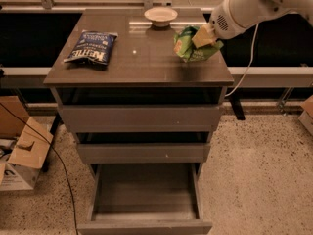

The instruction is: Place green rice chip bag into bottom drawer

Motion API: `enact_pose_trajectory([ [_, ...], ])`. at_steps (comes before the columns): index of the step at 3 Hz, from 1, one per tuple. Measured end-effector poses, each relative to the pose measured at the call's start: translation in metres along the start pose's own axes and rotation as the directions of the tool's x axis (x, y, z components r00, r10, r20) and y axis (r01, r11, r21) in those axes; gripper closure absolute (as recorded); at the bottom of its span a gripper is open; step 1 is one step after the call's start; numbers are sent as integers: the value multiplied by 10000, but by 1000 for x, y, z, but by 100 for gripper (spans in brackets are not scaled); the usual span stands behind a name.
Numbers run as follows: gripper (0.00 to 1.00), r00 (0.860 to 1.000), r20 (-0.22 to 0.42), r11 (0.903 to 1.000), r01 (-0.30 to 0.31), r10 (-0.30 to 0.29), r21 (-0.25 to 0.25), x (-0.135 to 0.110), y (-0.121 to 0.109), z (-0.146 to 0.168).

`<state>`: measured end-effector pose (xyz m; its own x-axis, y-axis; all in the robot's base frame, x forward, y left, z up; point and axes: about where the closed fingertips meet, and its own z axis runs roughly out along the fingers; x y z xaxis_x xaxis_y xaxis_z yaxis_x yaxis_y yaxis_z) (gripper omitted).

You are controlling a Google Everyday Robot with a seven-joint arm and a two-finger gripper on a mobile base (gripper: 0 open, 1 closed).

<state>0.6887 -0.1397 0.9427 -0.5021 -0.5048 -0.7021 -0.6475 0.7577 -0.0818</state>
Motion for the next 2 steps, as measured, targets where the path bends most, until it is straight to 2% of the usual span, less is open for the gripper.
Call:
enact_pose_trajectory([
  [1,100,9971,765,9997,1,16,-228,16,29,-58],
  [2,100,9894,1438,9961,298,-177,-826,45,72,-109],
])
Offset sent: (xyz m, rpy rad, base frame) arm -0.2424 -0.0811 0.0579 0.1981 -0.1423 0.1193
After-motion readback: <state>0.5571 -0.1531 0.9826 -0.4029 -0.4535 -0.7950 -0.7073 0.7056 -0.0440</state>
